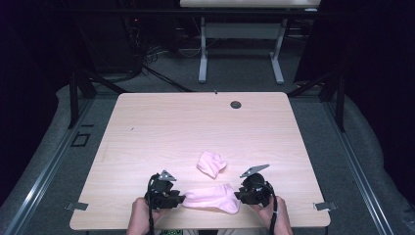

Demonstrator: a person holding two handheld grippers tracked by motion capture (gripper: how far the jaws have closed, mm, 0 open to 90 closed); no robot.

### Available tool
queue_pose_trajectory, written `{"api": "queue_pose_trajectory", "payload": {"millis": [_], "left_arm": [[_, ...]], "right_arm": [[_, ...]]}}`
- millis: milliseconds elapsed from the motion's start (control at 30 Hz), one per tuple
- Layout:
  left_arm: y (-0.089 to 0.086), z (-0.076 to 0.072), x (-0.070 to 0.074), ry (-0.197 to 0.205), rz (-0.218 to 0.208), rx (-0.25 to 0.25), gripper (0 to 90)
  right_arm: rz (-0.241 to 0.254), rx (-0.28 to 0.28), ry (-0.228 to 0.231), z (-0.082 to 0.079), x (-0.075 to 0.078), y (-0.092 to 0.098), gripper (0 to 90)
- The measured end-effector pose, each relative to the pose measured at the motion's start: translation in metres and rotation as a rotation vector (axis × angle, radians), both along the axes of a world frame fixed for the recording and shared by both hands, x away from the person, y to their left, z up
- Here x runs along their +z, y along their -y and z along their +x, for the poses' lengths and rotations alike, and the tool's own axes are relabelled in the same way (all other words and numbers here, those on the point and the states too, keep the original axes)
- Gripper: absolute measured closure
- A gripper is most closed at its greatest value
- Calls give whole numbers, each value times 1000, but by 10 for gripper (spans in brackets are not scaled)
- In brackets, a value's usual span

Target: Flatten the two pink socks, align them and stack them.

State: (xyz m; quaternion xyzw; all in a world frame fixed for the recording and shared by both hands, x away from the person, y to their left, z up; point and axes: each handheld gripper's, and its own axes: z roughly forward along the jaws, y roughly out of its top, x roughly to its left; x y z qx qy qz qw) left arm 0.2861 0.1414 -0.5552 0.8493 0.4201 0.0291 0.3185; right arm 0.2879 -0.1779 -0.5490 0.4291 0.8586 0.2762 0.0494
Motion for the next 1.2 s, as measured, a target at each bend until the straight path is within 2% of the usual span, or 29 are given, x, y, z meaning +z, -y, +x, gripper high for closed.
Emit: {"api": "queue_pose_trajectory", "payload": {"millis": [33, 67, 100, 167, 200, 233, 333, 433, 533, 633, 700, 767, 800, 833, 900, 967, 1033, 1100, 1167, 1200], "left_arm": [[0, 0, 0, 0, 0, 0, 556], [-2, 2, 3, 13, -6, -5, 556], [-4, 5, 8, 28, -18, -9, 428], [-5, 7, 10, 37, -22, -14, 385], [-5, 13, 14, 49, -29, -11, 346], [-5, 13, 14, 49, -29, -11, 328], [-3, 29, 18, 72, -54, -14, 303], [4, 43, 18, 85, -47, -20, 328], [12, 59, 17, 91, -16, -29, 373], [21, 72, 13, 73, -2, -52, 412], [27, 80, 11, 78, 10, -51, 444], [32, 87, 8, 68, 12, -63, 473], [32, 87, 8, 68, 12, -63, 477], [37, 94, 4, 59, 11, -65, 494], [40, 99, 2, 48, 5, -68, 502], [44, 102, 1, 49, 11, -76, 528], [48, 104, -1, 49, 23, -89, 586], [50, 105, -4, 46, 26, -93, 617], [52, 106, -5, 41, 26, -96, 661], [52, 106, -6, 44, 20, -94, 685]], "right_arm": [[12, 7, 11, 1, 2, 1, 593], [12, 7, 11, 1, 2, 1, 593], [30, 10, 15, 5, 9, 3, 476], [32, 15, 22, 6, 11, 4, 453], [34, 14, 53, 12, 17, 4, 392], [37, 22, 55, 14, 20, 5, 380], [36, 17, 85, 25, 28, 4, 362], [39, 30, 95, 39, 36, 2, 381], [36, 41, 121, 54, 43, -5, 401], [6, 61, 136, 69, 47, -16, 426], [-17, 76, 139, 80, 47, -24, 460], [-28, 80, 142, 93, 43, -32, 478], [-28, 80, 142, 93, 43, -32, 478], [-39, 73, 123, 108, 35, -39, 504], [-36, 78, 124, 118, 28, -44, 513], [-58, 91, 108, 128, 22, -51, 519], [-73, 106, 105, 134, 16, -57, 522], [-84, 112, 78, 141, 8, -60, 526], [-72, 94, 36, 145, -1, -61, 545], [-85, 103, 23, 147, -3, -60, 570]]}}
